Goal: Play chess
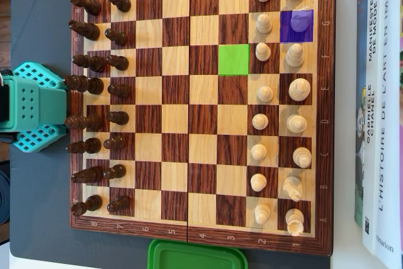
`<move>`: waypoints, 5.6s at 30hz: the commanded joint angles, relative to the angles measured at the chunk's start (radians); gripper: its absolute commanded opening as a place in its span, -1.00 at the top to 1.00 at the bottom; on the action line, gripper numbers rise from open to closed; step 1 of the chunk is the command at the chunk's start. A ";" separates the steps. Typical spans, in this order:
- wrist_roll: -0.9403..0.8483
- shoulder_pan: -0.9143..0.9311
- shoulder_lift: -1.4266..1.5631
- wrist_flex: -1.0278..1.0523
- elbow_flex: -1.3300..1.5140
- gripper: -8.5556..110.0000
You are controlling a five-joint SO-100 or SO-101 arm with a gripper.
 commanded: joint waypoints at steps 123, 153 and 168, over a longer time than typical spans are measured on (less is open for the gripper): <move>0.003 0.002 0.000 -0.002 0.018 0.68; 0.003 -0.009 -0.012 0.006 0.018 0.67; 0.172 -0.147 -0.002 0.515 0.018 0.67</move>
